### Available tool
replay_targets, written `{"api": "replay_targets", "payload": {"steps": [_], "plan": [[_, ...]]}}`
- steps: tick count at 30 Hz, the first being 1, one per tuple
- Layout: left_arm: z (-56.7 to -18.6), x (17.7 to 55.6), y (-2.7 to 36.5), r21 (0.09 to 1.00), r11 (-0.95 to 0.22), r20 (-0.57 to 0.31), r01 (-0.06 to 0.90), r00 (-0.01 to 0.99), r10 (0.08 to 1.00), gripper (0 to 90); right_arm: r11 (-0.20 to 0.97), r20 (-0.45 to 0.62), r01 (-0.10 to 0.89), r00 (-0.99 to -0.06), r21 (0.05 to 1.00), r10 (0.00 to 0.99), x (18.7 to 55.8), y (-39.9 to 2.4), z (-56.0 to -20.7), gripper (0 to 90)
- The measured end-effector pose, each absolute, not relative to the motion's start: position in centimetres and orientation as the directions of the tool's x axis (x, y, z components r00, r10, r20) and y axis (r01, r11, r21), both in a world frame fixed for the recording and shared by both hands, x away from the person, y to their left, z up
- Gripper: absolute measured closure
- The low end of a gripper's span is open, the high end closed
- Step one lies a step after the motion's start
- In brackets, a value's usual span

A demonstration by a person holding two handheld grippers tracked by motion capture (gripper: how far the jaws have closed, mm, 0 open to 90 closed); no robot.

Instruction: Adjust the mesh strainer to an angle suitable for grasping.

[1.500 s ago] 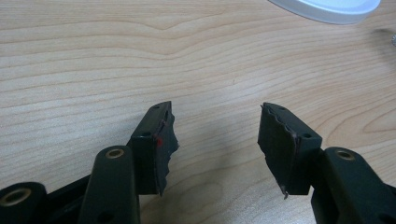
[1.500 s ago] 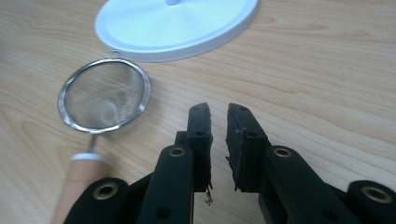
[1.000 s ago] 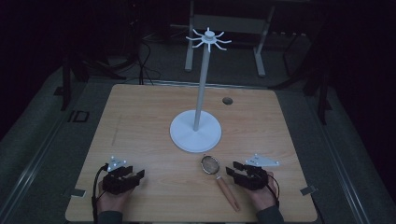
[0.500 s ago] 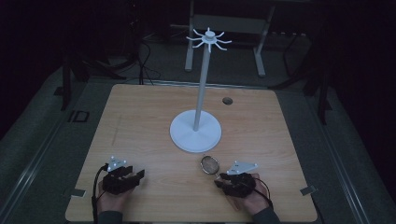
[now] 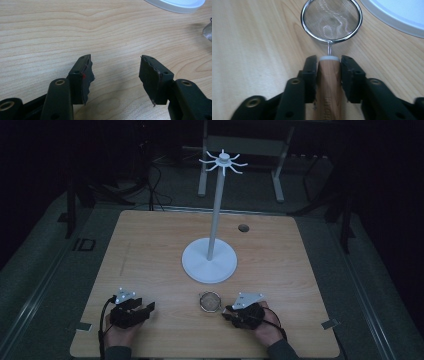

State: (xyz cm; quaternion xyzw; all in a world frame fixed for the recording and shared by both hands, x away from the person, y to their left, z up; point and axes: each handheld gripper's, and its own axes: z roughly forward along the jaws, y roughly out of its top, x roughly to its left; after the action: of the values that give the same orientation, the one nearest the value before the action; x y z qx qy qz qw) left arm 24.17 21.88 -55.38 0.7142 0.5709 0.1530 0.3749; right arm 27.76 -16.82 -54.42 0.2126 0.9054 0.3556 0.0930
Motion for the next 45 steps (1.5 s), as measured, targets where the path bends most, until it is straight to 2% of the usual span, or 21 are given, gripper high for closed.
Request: {"api": "replay_targets", "payload": {"steps": [5,8,14,20,23,26,29,32,33,35,37,38,40,42,45], "plan": [[-55.4,24.1,22.0,0.711,-0.062,-0.212,0.701,0.298,0.931,43.9,0.662,-0.047,0.33,-0.874,0.673,0.484,27.6,-17.2,-54.2,47.8],[-55.4,24.1,22.0,0.711,-0.063,-0.212,0.701,0.299,0.93,43.9,0.631,-0.025,0.354,-0.86,0.691,0.51,27.5,-18.0,-53.6,44.1],[-55.4,24.2,21.9,0.71,-0.065,-0.21,0.701,0.299,0.931,43.9,0.64,0.017,0.372,-0.872,0.672,0.488,26.6,-20.6,-52.8,43.7],[-55.4,24.1,21.9,0.71,-0.063,-0.211,0.701,0.298,0.931,43.8,0.704,0.001,0.357,-0.892,0.614,0.452,26.5,-21.4,-53.1,45.8],[-55.4,24.1,21.9,0.71,-0.063,-0.212,0.701,0.298,0.931,43.8,0.717,-0.034,0.361,-0.881,0.597,0.471,26.7,-21.3,-53.5,48.1],[-55.4,24.2,21.9,0.71,-0.064,-0.211,0.701,0.3,0.93,43.9,0.713,-0.061,0.373,-0.863,0.594,0.502,26.9,-21.4,-53.7,49.0],[-55.4,24.1,21.9,0.711,-0.063,-0.212,0.701,0.299,0.93,43.8,0.638,-0.101,0.444,-0.767,0.629,0.634,28.0,-22.5,-53.7,49.4],[-55.4,24.2,21.9,0.711,-0.064,-0.211,0.701,0.3,0.93,43.9,0.58,-0.107,0.483,-0.701,0.656,0.705,28.5,-23.4,-53.7,49.4],[-55.4,24.2,21.9,0.711,-0.064,-0.211,0.701,0.299,0.93,43.9,0.517,-0.093,0.522,-0.637,0.679,0.766,28.9,-24.3,-53.7,51.7],[-55.4,24.2,21.9,0.71,-0.065,-0.211,0.702,0.3,0.93,43.9,0.454,-0.059,0.555,-0.586,0.698,0.808,29.2,-25.2,-53.6,57.7],[-55.4,24.2,21.8,0.71,-0.066,-0.21,0.701,0.3,0.93,43.9,0.382,-0.01,0.576,-0.544,0.723,0.839,29.3,-26.0,-53.6,69.8],[-55.4,24.2,21.8,0.71,-0.065,-0.211,0.701,0.3,0.93,43.8,0.327,0.017,0.588,-0.502,0.74,0.865,29.3,-26.4,-53.5,80.6],[-55.4,24.1,21.9,0.711,-0.064,-0.211,0.7,0.299,0.931,43.8,0.272,0.04,0.615,-0.443,0.74,0.895,29.2,-26.8,-53.5,89.7],[-55.4,24.1,21.9,0.711,-0.062,-0.212,0.7,0.298,0.931,43.9,0.224,0.07,0.651,-0.394,0.725,0.917,29.0,-27.0,-53.7,90.0],[-55.4,24.1,22.0,0.712,-0.059,-0.214,0.699,0.297,0.931,43.8,0.212,0.075,0.676,-0.369,0.706,0.927,28.7,-26.8,-54.0,90.0]]}}
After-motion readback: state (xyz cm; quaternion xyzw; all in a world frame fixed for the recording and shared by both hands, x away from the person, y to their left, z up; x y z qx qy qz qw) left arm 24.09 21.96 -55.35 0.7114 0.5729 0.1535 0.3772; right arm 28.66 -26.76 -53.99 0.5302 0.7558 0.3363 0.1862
